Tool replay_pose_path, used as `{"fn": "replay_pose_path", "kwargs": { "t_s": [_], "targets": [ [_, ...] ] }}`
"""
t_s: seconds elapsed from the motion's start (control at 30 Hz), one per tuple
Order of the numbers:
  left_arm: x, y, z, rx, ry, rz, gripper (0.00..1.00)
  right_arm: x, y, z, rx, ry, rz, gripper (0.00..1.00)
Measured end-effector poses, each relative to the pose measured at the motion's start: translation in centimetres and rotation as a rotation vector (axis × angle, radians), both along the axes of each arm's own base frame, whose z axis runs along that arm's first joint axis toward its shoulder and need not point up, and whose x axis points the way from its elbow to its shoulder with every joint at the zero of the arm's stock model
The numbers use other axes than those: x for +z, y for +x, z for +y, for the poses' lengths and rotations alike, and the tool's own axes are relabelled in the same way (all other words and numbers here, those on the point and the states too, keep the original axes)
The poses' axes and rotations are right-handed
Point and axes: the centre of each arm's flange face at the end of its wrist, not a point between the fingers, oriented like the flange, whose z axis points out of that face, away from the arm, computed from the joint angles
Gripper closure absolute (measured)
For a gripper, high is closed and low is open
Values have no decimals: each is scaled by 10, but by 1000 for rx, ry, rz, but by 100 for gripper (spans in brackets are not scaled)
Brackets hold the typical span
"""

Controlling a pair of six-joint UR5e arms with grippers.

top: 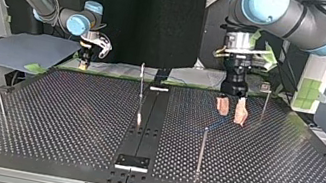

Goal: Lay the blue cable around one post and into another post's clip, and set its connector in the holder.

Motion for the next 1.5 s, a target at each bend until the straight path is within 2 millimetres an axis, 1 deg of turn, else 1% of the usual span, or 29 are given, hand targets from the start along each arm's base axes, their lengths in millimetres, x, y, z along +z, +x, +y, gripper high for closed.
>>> {"fn": "replay_pose_path", "kwargs": {
  "t_s": [0.3, 0.43, 0.57, 0.67, 0.8, 0.93, 0.97, 1.1, 1.13, 1.17, 1.33, 1.5],
  "targets": [
    [-16, 33, 24, 0, -22, 27, 0, 0, 0, 0, 0, 2, 2, 100],
    [-12, 47, 41, 32, -26, 17, 0, 0, 0, 0, 0, 2, 2, 100],
    [-2, 60, 60, 69, -30, -2, 0, 0, 1, 1, 1, 2, 2, 100],
    [5, 67, 68, 71, -37, -18, 0, 0, 1, 1, 3, 2, 2, 100],
    [12, 72, 67, 38, -62, -41, 0, 0, 2, 1, 4, 0, 1, 100],
    [20, 76, 61, -16, -90, -83, 0, 0, 3, 1, 5, -2, 1, 100],
    [22, 78, 59, -32, -96, -97, 7, 0, 3, 1, 5, -2, 1, 100],
    [29, 87, 52, -80, -105, -125, 7, 0, 4, 2, 6, -1, 1, 100],
    [29, 90, 50, -90, -105, -126, 7, 0, 4, 2, 7, -1, 2, 100],
    [29, 93, 47, -104, -105, -124, 5, 0, 5, 3, 8, 0, 2, 100],
    [27, 107, 37, -157, -96, -95, 5, 0, 8, 5, 16, 1, 8, 100],
    [41, 116, 32, -180, -94, -102, 5, -1, 10, 6, 20, 2, 14, 100]
  ]
}}
